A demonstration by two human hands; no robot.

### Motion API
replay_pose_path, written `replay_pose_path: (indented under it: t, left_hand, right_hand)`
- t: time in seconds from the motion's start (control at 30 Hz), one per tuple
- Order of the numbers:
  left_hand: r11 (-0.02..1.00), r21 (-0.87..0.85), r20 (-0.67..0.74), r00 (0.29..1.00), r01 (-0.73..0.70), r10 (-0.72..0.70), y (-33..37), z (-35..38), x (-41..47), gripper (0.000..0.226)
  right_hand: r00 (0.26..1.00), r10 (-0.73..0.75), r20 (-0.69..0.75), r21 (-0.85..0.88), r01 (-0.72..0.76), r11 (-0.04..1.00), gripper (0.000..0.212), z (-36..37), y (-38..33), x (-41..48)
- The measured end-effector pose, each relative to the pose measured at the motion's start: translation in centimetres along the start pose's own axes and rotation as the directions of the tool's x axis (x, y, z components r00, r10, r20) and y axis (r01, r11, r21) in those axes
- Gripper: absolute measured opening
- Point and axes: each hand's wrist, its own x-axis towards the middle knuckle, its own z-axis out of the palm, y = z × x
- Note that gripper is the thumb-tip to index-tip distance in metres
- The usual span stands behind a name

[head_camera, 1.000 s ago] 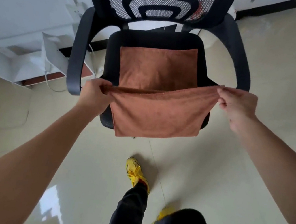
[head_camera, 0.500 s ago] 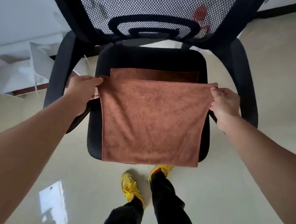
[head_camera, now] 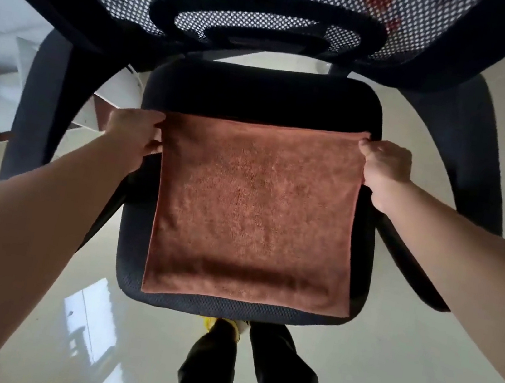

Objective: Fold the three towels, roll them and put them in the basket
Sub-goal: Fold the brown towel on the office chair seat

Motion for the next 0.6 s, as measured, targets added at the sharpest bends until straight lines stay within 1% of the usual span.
replay_pose_path:
  t: [0.07,0.1,0.17,0.23,0.27,0.33,0.4,0.43,0.5,0.6]
  left_hand:
    - [0.996,0.089,0.033,0.999,-0.019,0.016,0.0,0.2,1.3,0.013]
    - [0.993,0.112,0.03,0.999,-0.027,0.024,0.2,0.3,1.7,0.014]
    - [0.992,0.112,-0.003,0.999,-0.052,0.053,0.3,0.5,2.4,0.012]
    - [0.996,0.061,-0.043,0.997,-0.063,0.066,0.3,0.6,2.8,0.011]
    - [0.995,0.062,-0.049,0.996,-0.077,0.081,0.2,0.8,2.7,0.015]
    - [0.97,0.191,-0.017,0.987,-0.151,0.157,-0.3,1.0,2.3,0.022]
    - [0.912,0.329,0.022,0.967,-0.245,0.252,-0.6,1.2,1.8,0.028]
    - [0.888,0.366,0.017,0.956,-0.279,0.293,-0.6,1.4,1.9,0.029]
    - [0.882,0.366,-0.027,0.944,-0.297,0.329,-0.1,1.9,2.6,0.026]
    - [0.897,0.344,-0.086,0.942,-0.278,0.325,0.4,2.5,3.7,0.019]
  right_hand:
    - [0.999,-0.024,-0.043,-0.074,0.021,0.997,0.019,0.6,0.3,1.0]
    - [0.998,-0.034,-0.059,-0.102,0.028,0.994,0.022,0.8,0.4,1.2]
    - [0.994,-0.061,-0.094,-0.15,0.046,0.988,0.029,1.2,0.5,1.5]
    - [0.988,-0.099,-0.12,-0.197,0.075,0.978,0.024,1.4,0.6,1.7]
    - [0.986,-0.118,-0.122,-0.212,0.09,0.973,0.022,1.5,0.7,1.7]
    - [0.984,-0.143,-0.107,-0.224,0.116,0.968,0.023,1.5,0.7,1.6]
    - [0.983,-0.17,-0.076,-0.238,0.148,0.96,0.028,1.5,0.6,1.6]
    - [0.982,-0.18,-0.064,-0.255,0.159,0.954,0.027,1.4,0.5,1.8]
    - [0.981,-0.186,-0.063,-0.284,0.161,0.945,0.023,1.4,0.5,2.3]
    - [0.983,-0.167,-0.079,-0.307,0.135,0.942,0.023,1.5,0.6,3.0]
